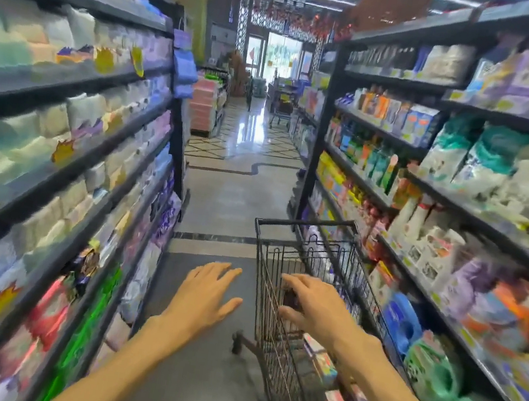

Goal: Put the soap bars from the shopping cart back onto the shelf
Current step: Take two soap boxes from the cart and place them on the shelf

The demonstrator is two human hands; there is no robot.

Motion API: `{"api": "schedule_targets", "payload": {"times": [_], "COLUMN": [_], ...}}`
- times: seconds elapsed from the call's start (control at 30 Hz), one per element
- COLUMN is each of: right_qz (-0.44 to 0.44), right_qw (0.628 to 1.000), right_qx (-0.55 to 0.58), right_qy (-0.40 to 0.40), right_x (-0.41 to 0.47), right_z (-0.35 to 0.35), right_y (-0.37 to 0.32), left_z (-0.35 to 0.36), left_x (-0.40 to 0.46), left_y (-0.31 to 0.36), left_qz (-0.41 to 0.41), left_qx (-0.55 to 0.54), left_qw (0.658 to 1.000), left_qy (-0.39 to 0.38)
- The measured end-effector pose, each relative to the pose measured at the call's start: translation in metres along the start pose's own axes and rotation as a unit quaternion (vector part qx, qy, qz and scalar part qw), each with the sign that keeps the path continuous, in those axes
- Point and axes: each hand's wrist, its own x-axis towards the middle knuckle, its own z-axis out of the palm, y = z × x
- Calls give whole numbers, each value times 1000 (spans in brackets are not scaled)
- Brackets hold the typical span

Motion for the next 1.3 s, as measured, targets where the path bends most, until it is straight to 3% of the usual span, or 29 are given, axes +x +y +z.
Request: {"api": "schedule_targets", "payload": {"times": [0.33, 0.67, 0.97, 1.3], "right_qz": [237, 425, 539, 638], "right_qw": [971, 905, 842, 754], "right_qx": [-1, -25, 26, 148], "right_qy": [10, 6, 26, -58], "right_x": [65, 19, -34, -77], "right_z": [-4, 24, 73, 219], "right_y": [112, 209, 272, 286], "left_z": [50, 123, 205, 377], "left_x": [241, 349, 391, 373], "left_y": [17, 133, 221, 252], "left_qz": [247, 440, 517, 552], "left_qx": [-25, -102, -97, -22], "left_qw": [968, 890, 839, 770], "left_qy": [-36, -62, -137, -319]}}
